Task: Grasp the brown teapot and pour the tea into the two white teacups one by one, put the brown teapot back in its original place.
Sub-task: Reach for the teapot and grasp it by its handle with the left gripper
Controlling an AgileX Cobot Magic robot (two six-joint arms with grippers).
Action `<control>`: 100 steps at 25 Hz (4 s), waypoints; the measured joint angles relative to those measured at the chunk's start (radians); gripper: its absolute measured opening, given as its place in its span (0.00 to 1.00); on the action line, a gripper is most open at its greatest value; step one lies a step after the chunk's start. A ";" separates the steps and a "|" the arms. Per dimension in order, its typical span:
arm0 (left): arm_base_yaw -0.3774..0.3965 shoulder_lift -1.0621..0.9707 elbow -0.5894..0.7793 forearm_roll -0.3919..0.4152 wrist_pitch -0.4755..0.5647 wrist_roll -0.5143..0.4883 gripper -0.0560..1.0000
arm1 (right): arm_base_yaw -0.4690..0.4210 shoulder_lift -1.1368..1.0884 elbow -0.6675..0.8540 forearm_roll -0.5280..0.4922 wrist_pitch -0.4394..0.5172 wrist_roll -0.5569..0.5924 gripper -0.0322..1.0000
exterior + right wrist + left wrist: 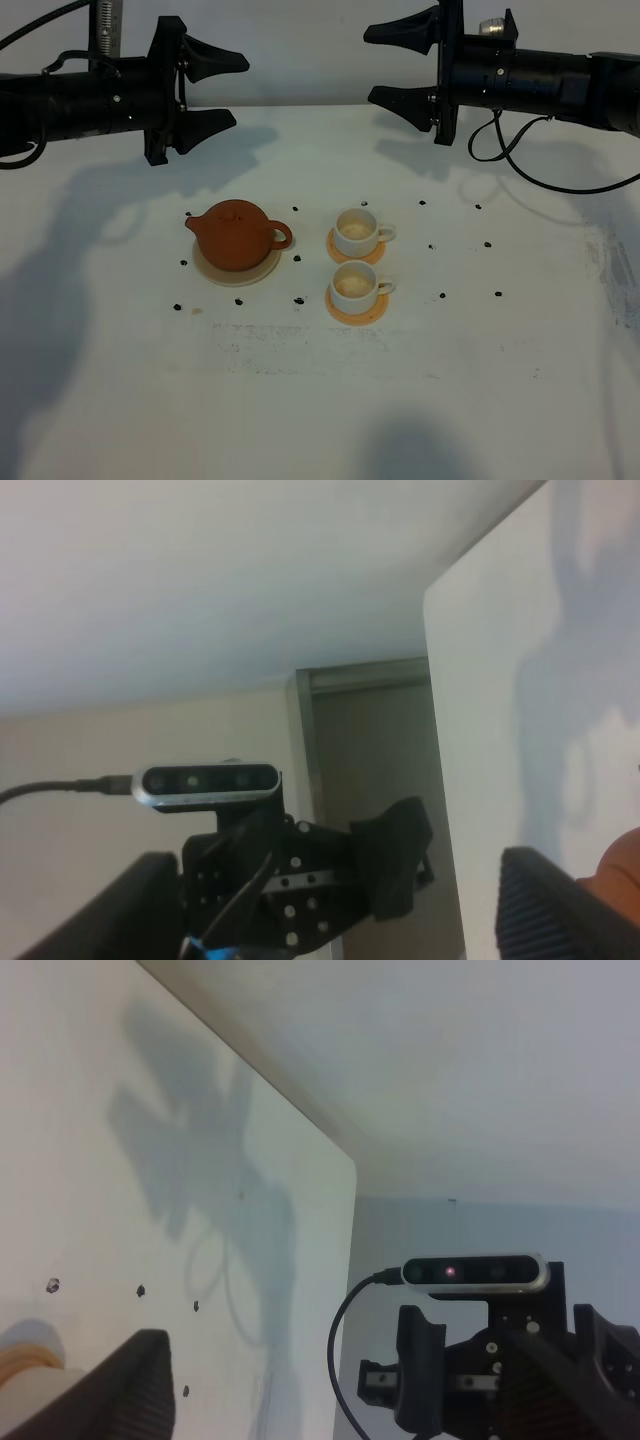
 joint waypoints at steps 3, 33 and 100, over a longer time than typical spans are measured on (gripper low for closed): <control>0.001 0.000 0.000 0.000 -0.002 0.002 0.66 | 0.000 0.000 0.000 0.000 -0.001 0.000 0.64; 0.001 -0.190 0.000 0.188 -0.059 0.491 0.63 | 0.000 -0.161 0.000 -0.261 -0.179 -0.325 0.57; -0.382 -0.329 0.000 1.302 -0.214 -0.015 0.62 | 0.000 -2.038 0.987 -1.697 -0.029 0.405 0.56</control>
